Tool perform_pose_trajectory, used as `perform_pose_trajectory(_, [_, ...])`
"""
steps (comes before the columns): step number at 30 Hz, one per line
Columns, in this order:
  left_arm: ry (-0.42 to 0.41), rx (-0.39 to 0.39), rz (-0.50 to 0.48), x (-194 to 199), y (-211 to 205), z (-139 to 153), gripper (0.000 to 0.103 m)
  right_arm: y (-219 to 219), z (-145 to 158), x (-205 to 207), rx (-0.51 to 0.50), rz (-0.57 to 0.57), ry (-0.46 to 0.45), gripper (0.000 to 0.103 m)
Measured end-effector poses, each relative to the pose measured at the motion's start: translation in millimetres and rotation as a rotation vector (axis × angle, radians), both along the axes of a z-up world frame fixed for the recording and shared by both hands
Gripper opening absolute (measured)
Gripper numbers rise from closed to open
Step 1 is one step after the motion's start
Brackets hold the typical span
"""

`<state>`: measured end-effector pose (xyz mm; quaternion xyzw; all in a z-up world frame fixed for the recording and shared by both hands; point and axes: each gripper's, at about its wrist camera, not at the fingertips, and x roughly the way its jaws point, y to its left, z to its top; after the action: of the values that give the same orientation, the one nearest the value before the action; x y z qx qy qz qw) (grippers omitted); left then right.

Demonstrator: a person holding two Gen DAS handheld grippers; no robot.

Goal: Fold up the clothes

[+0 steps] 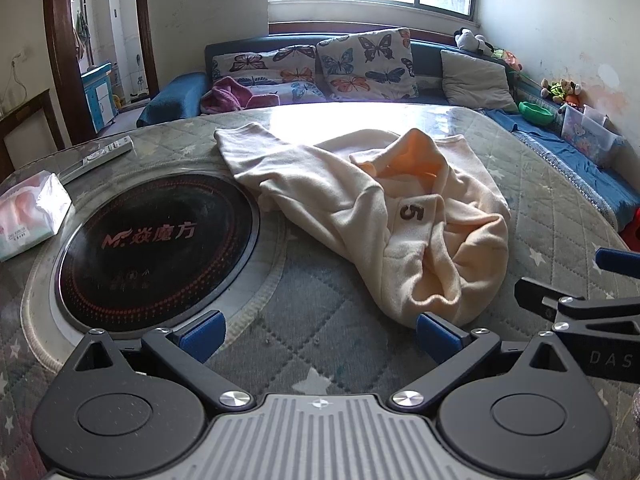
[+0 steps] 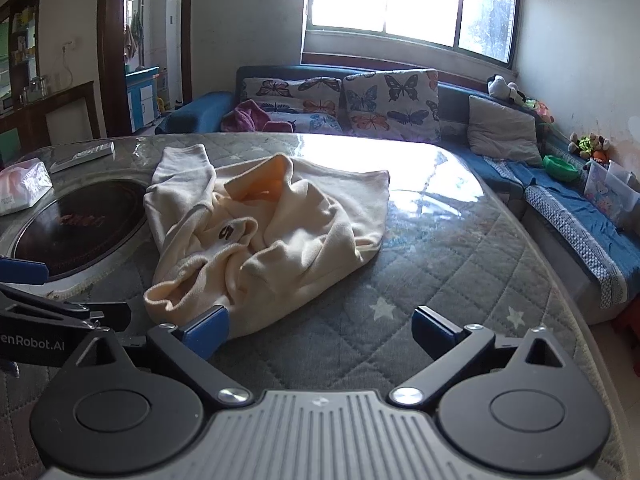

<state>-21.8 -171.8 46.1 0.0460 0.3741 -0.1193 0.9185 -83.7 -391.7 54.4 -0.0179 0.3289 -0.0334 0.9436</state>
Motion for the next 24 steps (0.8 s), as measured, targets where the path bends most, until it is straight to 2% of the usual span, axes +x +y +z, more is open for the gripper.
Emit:
perform_pose_trajectory(9, [-0.04,-0.005,0.004,19.8,2.6,14.3,0.103,-1.1,17.9,30.8,-0.02,0.04,-0.029,0.093])
perform_pose_trajectory(13, [-0.055,-0.003,0.018,32.2,4.6,19.6,0.103,-2.8,22.7,51.8,-0.022,0.049,-0.022,0.086])
perform_pose_trajectory(15, [-0.055,-0.003,0.024,38.8,5.6,20.7,0.103,-3.6,24.2,62.8,-0.024,0.06,-0.018,0.079])
perform_pose_trajectory(24, [-0.043,-0.008,0.03,61.6,8.2,18.4,0.103,2.9,19.9,121.6,-0.053,0.099,-0.007,0.064])
